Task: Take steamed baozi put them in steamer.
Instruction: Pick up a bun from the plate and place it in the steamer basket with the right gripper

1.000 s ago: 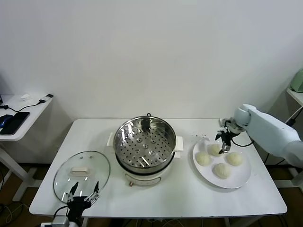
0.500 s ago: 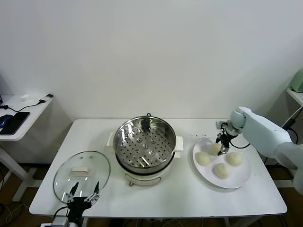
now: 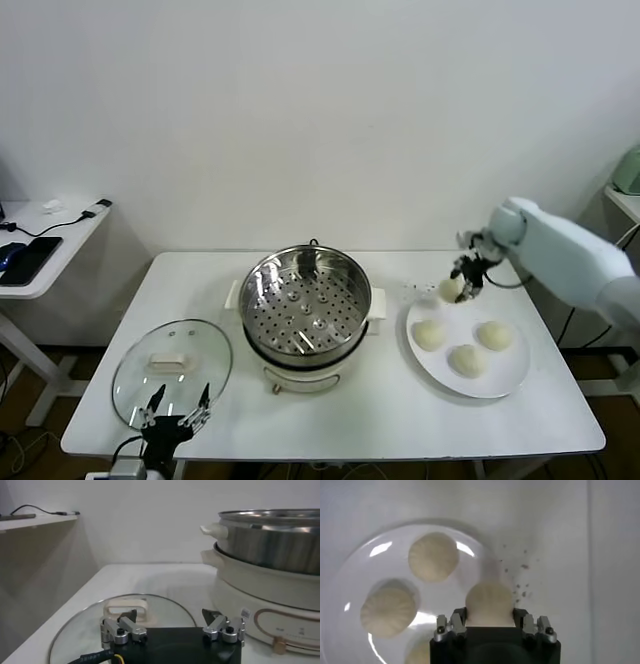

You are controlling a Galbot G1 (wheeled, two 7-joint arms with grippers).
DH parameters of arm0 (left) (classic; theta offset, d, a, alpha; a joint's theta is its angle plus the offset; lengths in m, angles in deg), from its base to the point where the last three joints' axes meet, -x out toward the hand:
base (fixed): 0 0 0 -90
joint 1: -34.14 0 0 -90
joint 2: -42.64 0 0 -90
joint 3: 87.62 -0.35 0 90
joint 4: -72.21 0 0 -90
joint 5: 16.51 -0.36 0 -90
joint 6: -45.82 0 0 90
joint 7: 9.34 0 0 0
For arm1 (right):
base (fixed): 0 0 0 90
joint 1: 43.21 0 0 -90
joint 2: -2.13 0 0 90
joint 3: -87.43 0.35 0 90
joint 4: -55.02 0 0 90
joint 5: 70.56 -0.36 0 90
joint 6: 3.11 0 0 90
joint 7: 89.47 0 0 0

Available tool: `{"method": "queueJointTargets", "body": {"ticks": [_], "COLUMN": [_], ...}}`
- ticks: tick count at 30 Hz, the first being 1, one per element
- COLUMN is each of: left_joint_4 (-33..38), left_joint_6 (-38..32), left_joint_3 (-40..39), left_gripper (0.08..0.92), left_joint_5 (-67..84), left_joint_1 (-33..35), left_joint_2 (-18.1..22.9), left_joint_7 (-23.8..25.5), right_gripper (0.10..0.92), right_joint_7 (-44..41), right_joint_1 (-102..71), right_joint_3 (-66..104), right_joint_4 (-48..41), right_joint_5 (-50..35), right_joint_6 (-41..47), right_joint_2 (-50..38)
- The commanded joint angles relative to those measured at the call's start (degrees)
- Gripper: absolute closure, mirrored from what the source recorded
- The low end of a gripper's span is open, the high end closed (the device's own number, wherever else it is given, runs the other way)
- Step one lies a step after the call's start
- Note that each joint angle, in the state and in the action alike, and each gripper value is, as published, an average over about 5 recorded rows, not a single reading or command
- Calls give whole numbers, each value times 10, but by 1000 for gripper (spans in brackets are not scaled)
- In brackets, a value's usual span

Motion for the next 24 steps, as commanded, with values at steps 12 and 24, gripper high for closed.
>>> {"method": "queueJointTargets", "body": {"ticks": [12, 24], "left_joint_4": [-10, -6], "left_joint_6": [2, 5], "left_joint_3": [-8, -13], "left_gripper": [177, 177], "left_joint_5": [-2, -4], "left_joint_1": [-11, -12], "left_joint_2": [-3, -1], "left_joint_7": [0, -1], "right_gripper": [406, 406], "right_joint_7": [15, 14], "right_joint_1": [171, 19], "right_joint_3": [-142, -22], "right_joint_4": [236, -48], "right_joint_5": [-16, 269], "right_joint_6": [-253, -460], "right_joint_2": [197, 338]}}
